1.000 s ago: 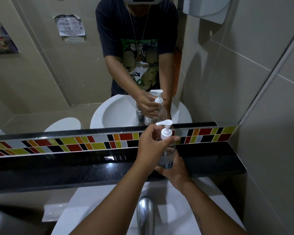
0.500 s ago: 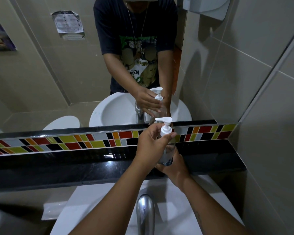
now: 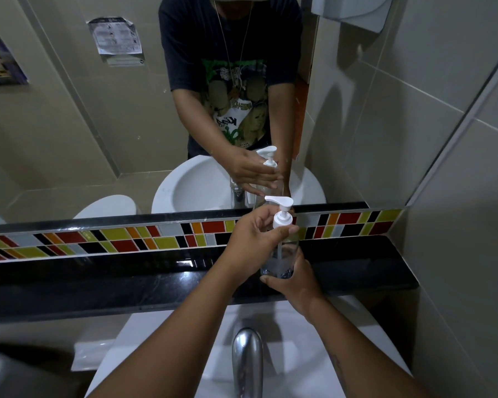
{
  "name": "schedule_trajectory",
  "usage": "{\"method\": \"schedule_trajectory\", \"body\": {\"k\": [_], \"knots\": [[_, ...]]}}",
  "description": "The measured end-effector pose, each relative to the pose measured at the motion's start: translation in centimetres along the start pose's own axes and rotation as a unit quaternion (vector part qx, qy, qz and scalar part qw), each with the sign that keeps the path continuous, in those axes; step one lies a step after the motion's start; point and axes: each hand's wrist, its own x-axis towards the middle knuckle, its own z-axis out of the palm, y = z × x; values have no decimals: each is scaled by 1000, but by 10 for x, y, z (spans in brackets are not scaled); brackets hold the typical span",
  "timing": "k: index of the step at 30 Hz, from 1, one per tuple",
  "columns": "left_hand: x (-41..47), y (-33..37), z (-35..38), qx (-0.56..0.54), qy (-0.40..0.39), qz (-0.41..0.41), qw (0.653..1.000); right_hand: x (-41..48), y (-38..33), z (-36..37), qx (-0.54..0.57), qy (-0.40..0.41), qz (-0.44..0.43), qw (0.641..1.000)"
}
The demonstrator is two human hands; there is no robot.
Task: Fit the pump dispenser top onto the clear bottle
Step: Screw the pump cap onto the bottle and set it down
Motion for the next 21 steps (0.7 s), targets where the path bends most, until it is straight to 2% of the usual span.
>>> {"method": "schedule_trajectory", "body": {"k": [6, 10, 17, 21], "knots": [[4, -1, -13, 61, -29, -15, 998, 0, 0, 3, -22, -4, 16, 1000], [0, -8, -26, 80, -8, -35, 996, -3, -4, 0, -9, -20, 16, 1000], [-19, -41, -40, 121, -43, -102, 987, -11, -10, -40, 39, -133, 51, 989], [-22, -59, -42, 157, -58, -117, 979, -15, -26, -81, 3, -167, 60, 984]]}}
